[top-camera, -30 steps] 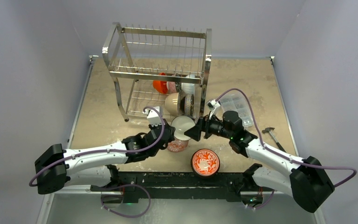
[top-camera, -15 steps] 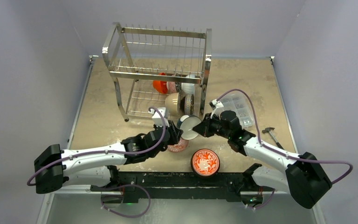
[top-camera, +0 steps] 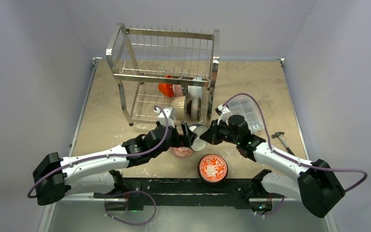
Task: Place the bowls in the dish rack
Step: Pick up the bowl from the dish rack.
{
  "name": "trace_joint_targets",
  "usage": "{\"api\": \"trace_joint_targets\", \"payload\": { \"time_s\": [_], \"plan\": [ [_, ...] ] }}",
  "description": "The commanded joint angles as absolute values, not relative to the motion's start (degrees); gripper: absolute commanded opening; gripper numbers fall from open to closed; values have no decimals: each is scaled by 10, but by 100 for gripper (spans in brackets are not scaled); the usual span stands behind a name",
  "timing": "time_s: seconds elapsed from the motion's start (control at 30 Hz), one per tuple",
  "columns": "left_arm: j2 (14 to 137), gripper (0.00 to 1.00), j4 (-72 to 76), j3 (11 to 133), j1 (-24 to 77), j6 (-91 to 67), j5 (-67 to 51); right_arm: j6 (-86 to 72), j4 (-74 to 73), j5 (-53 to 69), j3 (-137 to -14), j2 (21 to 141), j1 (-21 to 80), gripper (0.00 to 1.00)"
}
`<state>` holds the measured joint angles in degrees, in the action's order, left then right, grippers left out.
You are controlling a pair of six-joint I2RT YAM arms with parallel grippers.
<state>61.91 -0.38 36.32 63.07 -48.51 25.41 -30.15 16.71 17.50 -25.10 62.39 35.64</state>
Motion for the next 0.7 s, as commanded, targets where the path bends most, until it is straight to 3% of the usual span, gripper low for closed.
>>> {"api": "trace_joint_targets", "payload": {
  "time_s": [0.0,0.13,0.5,0.67],
  "plan": [
    [628,97,94,353,566,-460,110,-276,186,220,-288,613,360,0],
    [658,98,151,338,545,-466,30,-278,187,232,-294,619,360,0],
    [751,98,183,363,545,-468,-43,-276,180,239,-302,626,361,0],
    [748,89,192,357,546,-468,-44,-275,179,239,-303,633,360,0]
  ]
}}
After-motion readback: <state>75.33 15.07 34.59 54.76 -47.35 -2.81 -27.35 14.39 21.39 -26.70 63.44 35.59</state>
